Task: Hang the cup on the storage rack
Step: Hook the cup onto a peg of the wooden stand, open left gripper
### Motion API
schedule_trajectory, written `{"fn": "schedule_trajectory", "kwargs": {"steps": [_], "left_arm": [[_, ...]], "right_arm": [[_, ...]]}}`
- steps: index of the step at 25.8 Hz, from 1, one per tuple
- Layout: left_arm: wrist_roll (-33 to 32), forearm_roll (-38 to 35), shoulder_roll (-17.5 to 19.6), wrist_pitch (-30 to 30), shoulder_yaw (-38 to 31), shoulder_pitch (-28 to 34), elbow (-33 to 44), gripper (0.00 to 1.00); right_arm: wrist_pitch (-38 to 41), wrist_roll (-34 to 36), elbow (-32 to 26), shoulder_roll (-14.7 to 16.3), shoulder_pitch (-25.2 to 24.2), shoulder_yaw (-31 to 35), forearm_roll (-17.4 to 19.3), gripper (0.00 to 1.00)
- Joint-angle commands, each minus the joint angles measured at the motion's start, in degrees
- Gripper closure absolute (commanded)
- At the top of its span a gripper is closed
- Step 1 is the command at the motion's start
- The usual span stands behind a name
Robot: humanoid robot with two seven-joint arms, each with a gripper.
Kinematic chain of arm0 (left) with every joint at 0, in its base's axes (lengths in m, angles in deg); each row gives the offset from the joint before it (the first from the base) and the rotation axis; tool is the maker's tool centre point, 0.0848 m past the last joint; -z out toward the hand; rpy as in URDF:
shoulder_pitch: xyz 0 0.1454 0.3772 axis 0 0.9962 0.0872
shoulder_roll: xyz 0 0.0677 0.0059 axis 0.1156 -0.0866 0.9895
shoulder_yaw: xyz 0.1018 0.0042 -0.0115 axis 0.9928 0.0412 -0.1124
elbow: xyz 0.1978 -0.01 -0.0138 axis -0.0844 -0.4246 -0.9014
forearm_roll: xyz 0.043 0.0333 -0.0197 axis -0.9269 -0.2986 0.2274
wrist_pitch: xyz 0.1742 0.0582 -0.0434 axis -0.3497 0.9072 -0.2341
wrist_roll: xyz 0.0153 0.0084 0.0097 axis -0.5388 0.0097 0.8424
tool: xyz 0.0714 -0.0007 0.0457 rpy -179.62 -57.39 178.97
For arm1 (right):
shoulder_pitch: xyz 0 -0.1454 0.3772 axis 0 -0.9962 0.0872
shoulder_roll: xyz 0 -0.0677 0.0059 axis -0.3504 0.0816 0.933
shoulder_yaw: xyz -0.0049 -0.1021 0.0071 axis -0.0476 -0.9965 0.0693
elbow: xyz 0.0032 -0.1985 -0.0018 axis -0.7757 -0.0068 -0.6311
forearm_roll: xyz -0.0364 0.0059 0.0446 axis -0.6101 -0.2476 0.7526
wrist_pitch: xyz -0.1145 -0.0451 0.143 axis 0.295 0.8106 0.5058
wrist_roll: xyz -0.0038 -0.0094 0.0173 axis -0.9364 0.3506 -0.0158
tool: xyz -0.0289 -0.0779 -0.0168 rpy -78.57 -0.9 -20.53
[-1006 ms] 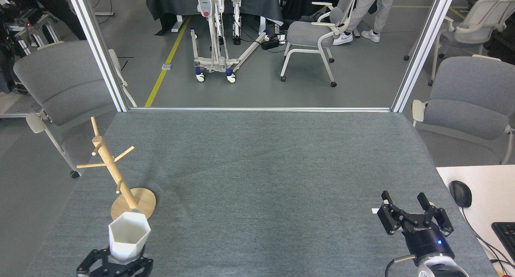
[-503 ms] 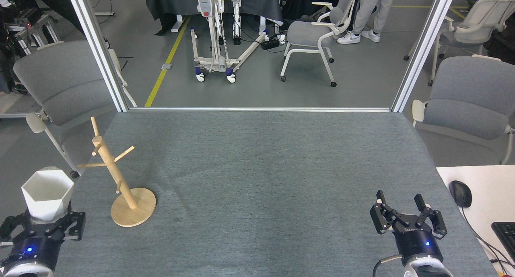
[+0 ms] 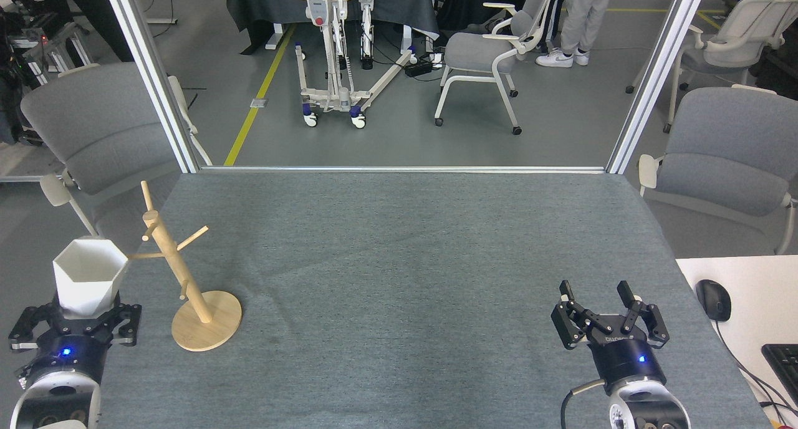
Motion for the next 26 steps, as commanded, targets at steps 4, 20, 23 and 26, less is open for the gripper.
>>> {"fn": "schedule_trajectory", "kwargs": {"steps": [4,20,23,26], "left_arm": [[0.1,-2.0,-0.4,0.0,2.0,0.2,0.2,1.0],[0.2,-5.4,-2.9,0.5,5.6,1.1,-1.1,0.12],[0.8,-5.1,-3.6,1.5,5.7,1.9,-2.3,0.02],[0.9,-4.7,-4.0,1.3,5.7,3.6,-2.9,0.01]], "right_arm": [[2.8,0.0,0.5,-0.7,0.8,0.1,0.0,0.0],[3.2,0.0,1.5,-1.4,0.7,0.3,-0.2,0.0],[3.2,0.0,2.3,-1.6,0.7,0.4,-0.4,0.0],[2.9,-0.1,2.3,-1.1,1.1,0.5,-0.3,0.0]]}}
